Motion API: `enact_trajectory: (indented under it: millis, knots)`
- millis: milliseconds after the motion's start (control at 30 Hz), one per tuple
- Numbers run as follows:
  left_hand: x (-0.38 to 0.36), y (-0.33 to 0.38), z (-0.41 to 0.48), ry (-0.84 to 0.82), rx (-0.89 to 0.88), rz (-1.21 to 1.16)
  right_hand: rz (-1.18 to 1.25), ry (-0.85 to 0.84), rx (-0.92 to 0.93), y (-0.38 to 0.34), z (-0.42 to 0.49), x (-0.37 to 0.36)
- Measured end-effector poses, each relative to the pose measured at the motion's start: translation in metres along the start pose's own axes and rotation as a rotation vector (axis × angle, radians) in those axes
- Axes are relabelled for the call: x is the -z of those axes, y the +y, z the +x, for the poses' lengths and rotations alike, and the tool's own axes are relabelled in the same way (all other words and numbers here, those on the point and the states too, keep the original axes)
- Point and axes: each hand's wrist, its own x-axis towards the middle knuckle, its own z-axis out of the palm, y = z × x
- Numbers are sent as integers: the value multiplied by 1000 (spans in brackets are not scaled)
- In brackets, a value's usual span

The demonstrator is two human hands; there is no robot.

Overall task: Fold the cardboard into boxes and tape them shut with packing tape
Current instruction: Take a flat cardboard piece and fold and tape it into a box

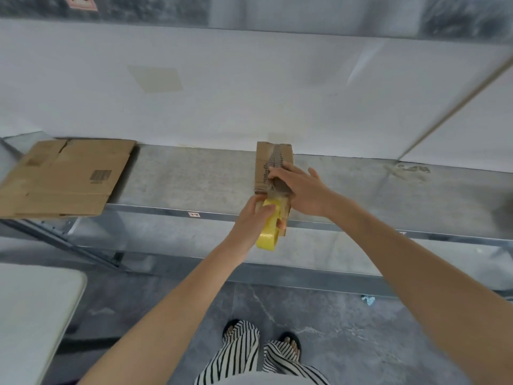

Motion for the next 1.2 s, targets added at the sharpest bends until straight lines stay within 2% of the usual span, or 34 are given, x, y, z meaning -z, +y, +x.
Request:
enact_trajectory:
  millis: [100,333,533,667,800,867,1100,1200]
  knots:
    - [-15,-14,0,58,37,-67,-6,-12,58,10,2,-1]
    - [-31,-30,6,217,-70,-56,23,-27,116,17,2,-2]
    - [-42,-32,11,201,13,-265,-36,113,93,33,-16,-14]
    - [-46,-37,16,218,-16,-269,48,268,-74,67,-33,-27]
    - [-47,-40,19,236,-52,-241,52,244,-349,100,-43,-44]
    - [-47,-43,19,242,-69,-243,35,241,-429,107,-46,-52]
    - [-49,-43,20,259,8,-314,44,265,-457,107,-36,-51]
    - [-49,-43,20,261,4,-348,382,323,-456,100,-42,-46]
